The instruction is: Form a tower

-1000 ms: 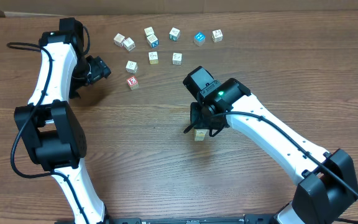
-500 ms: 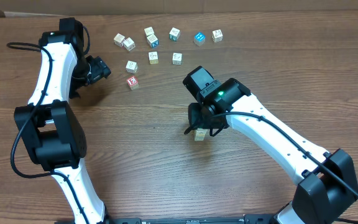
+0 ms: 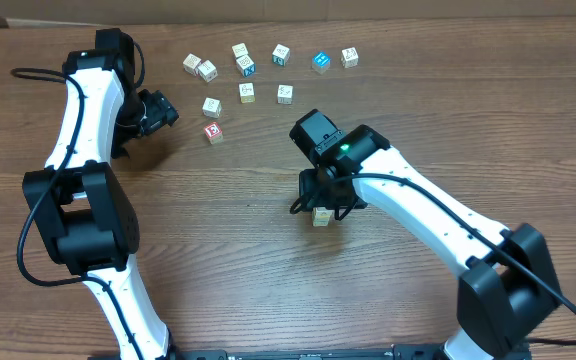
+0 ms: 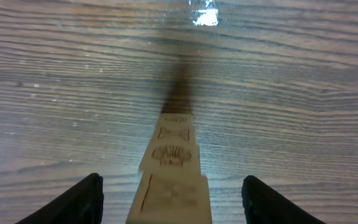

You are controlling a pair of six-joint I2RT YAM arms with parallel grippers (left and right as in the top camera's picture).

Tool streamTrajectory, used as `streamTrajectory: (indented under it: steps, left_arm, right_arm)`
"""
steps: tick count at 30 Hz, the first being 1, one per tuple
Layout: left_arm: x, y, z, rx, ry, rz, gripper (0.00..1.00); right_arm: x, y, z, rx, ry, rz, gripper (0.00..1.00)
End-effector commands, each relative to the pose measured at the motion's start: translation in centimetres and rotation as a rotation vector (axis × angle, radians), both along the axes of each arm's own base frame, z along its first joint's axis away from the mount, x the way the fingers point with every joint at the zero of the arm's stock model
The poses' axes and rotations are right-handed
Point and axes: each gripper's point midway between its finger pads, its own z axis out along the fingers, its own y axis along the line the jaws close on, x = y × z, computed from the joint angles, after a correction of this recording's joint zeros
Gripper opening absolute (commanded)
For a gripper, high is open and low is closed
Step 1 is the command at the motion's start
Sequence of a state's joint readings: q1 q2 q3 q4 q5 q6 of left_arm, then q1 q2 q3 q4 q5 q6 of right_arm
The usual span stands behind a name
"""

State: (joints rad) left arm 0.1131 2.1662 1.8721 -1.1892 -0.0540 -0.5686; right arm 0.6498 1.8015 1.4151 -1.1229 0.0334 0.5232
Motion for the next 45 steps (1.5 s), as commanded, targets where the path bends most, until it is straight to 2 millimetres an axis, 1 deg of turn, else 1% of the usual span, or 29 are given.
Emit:
streamTrajectory:
  steps: [1, 4, 5, 17, 18, 20, 22, 24, 34, 40, 43, 45]
  left_arm:
    - [0.4, 0.1, 1.6, 0.014, -0.039, -0.017, 1.00]
    - [0.4, 0.1, 1.6, 0.014, -0.039, -0.017, 1.00]
    - [0.4, 0.1, 1.6, 0.014, -0.039, -0.017, 0.99]
    - [0.4, 0.1, 1.6, 0.014, -0.039, -0.017, 0.99]
    - [0.4, 0.1, 1.6, 0.014, -0.039, -0.017, 1.00]
    - [0.4, 0.1, 1.6, 0.014, -0.039, -0.017, 1.00]
    - [0.4, 0.1, 1.6, 0.014, -0.039, -0.017, 1.00]
    - [0.4, 0.1, 1.6, 0.014, -0.039, -0.017, 0.99]
    - [0.4, 0.1, 1.6, 0.014, -0.039, -0.017, 1.00]
    - [0.4, 0.1, 1.6, 0.014, -0.039, -0.017, 1.00]
    - [0.4, 0.1, 1.6, 0.014, -0.039, -0.017, 1.00]
    - [0.4, 0.1, 1.6, 0.014, -0.039, -0.017, 1.00]
  right_arm:
    - [0.1, 0.1, -0.4, -0.009, -0.005, 0.006, 0.66]
    - [0.1, 0.2, -0.4, -0.006, -0.006, 0.006, 0.56]
    - [0.0, 0.2, -0.4, -0.005, -0.003, 0.006, 0.55]
    - [-0.8, 0.6, -1.0, 0.006, 0.025, 0.016, 0.57]
    - [-0.9, 0.6, -1.2, 0.007, 0.024, 0.019, 0.57]
    - [-1.0, 0.6, -1.7, 0.000, 0.019, 0.020, 0.63]
    - [-1.0, 0.3, -2.1, -0.008, 0.014, -0.001, 0.64]
    - [-0.9, 0.3, -2.2, -0.007, 0.012, -0.028, 0.64]
    - [-0.5, 0.6, -2.4, 0.008, -0.006, -0.028, 0.64]
    - [-0.4, 0.0, -2.7, -0.023, -0.017, -0.033, 0.63]
    - [-0.4, 0.0, -2.8, -0.024, -0.018, -0.033, 0.63]
    - [-0.4, 0.0, -2.8, -0.023, -0.019, -0.036, 0.60]
